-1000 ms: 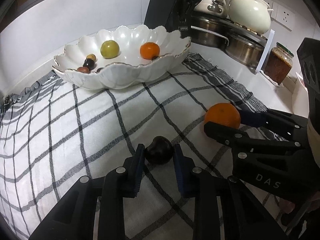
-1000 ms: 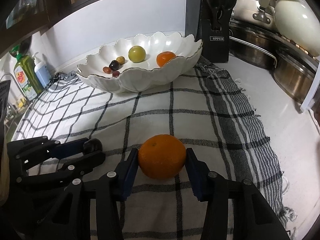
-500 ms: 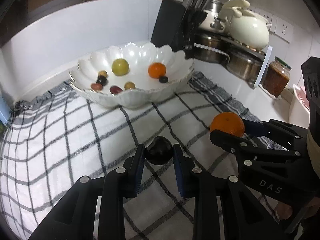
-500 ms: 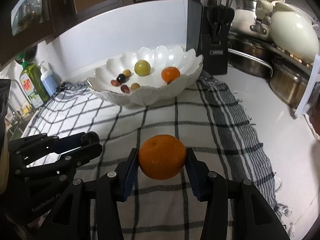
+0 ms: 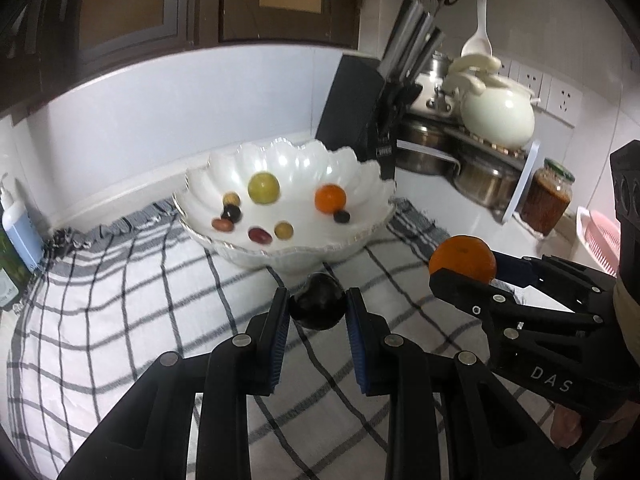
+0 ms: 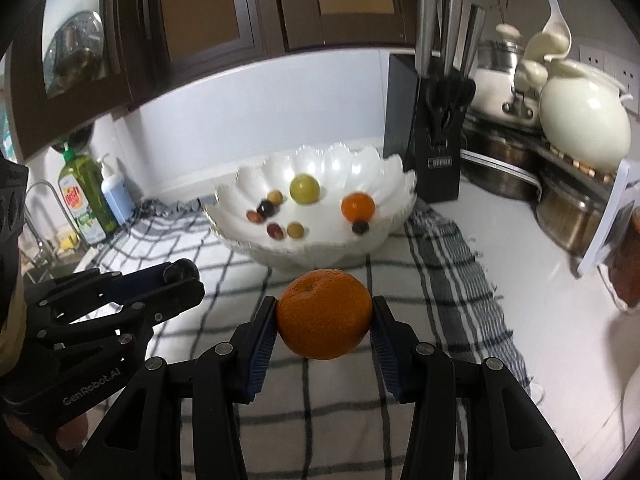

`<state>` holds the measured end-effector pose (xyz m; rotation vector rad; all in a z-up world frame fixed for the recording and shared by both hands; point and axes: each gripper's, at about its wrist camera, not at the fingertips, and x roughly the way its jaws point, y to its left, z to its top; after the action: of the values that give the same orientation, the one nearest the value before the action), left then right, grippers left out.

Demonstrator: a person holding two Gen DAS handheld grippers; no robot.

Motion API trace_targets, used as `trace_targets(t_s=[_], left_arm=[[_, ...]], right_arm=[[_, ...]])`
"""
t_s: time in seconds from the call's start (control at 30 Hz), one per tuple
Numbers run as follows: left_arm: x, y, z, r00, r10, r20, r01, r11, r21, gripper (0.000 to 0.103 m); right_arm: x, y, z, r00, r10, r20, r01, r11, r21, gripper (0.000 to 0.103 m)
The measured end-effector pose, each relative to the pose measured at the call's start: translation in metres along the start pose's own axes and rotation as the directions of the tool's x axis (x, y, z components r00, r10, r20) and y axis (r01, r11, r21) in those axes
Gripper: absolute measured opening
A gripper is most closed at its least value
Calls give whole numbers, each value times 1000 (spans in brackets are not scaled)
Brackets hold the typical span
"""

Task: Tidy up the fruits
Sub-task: 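Carry the orange with the right tool over the white bowl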

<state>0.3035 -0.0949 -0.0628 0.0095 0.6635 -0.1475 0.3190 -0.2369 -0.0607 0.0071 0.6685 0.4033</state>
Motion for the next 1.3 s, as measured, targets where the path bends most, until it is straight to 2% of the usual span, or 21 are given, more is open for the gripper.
trace_targets(t_s=[0.37,0.8,1.03,1.3], left_arm=[[-13,15,29,997,44,56,-42,999,-34,28],[-8,27,72,989,77,123,-73,997,-39,28],[0,31,95,988,76,136,-73,997,-31,28],[28,40,117,989,95,116,-92,995,-32,29]], right_arm=[[-9,9,31,996,-9,86,10,1000,-8,47],[4,8,75,985,-36,167,41,999,-24,47],[16,4,98,982,-49,181,57,998,-41,47],[44,-1,120,983,-64,170,75,995,-60,47]])
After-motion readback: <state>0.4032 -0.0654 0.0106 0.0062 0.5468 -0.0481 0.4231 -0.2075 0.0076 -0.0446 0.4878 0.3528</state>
